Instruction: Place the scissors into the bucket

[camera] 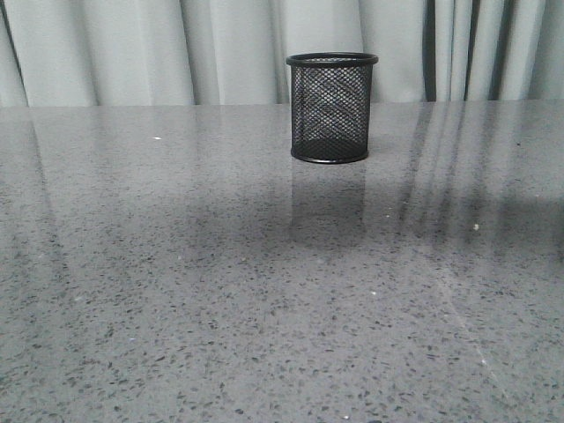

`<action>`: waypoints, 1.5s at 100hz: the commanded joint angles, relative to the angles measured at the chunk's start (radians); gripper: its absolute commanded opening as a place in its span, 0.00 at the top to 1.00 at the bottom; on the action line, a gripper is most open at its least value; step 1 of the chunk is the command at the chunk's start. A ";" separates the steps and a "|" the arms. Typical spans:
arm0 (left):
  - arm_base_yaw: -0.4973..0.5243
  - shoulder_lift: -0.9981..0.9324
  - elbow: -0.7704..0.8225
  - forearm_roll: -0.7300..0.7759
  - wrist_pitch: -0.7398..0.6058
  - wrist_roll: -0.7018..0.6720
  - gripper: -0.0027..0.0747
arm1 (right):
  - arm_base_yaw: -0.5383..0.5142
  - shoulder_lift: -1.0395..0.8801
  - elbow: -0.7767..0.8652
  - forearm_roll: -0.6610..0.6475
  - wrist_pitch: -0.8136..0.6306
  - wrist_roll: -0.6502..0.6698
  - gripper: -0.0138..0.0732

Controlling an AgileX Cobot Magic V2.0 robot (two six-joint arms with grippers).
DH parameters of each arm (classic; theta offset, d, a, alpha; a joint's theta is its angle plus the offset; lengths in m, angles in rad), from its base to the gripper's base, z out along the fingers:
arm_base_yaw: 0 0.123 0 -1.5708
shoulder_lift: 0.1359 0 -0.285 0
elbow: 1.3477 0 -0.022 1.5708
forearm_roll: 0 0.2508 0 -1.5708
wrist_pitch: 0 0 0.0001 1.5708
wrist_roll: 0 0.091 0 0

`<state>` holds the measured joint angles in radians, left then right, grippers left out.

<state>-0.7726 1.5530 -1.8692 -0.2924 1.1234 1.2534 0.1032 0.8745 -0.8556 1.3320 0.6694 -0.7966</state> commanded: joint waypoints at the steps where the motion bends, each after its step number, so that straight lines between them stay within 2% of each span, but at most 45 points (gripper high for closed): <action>1: -0.025 -0.044 -0.032 -0.026 -0.073 -0.013 0.97 | 0.002 0.000 -0.035 0.058 -0.024 -0.014 0.31; 12: -0.040 -0.044 -0.032 -0.026 -0.073 -0.013 0.97 | 0.002 0.000 -0.035 0.064 -0.030 -0.014 0.31; 17: -0.044 -0.044 -0.032 -0.026 -0.078 -0.013 0.97 | 0.002 0.000 -0.035 0.064 -0.030 -0.014 0.34; 24: -0.046 -0.044 -0.032 -0.028 -0.085 -0.013 0.97 | 0.002 0.000 -0.035 0.064 -0.030 -0.014 0.44; 36: -0.046 -0.044 -0.032 -0.034 -0.087 -0.013 0.96 | 0.002 0.000 -0.035 0.064 -0.028 -0.014 0.68; 46: -0.046 -0.044 -0.032 -0.040 -0.087 -0.014 0.96 | 0.002 0.000 -0.035 0.064 -0.026 -0.014 0.84; 55: -0.046 -0.044 -0.032 -0.059 -0.087 -0.014 0.87 | 0.002 0.000 -0.035 0.064 -0.026 -0.018 0.93; 65: -0.046 -0.044 -0.032 -0.058 -0.087 -0.014 0.67 | 0.002 0.000 -0.035 0.064 -0.026 -0.018 0.93; 75: -0.046 -0.047 -0.032 -0.058 -0.089 -0.016 0.40 | 0.002 0.000 -0.035 0.064 -0.033 -0.022 0.93; 82: -0.040 -0.052 -0.032 -0.058 -0.096 -0.037 0.30 | 0.002 0.000 -0.035 0.054 -0.046 -0.022 0.93; 97: 0.009 -0.072 -0.035 -0.044 -0.101 -0.132 0.30 | 0.000 0.000 -0.043 0.013 -0.075 -0.025 0.89; 120: 0.192 -0.117 -0.035 -0.044 -0.090 -0.283 0.30 | -0.001 0.081 -0.199 -0.167 -0.059 0.008 0.89; 150: 0.456 -0.186 -0.035 -0.062 -0.014 -0.328 0.30 | -0.001 0.355 -0.577 -0.607 0.102 0.268 0.89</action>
<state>-0.3779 1.4171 -1.8724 -0.3139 1.1380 0.9437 0.1091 1.1776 -1.3102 0.8133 0.7636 -0.6099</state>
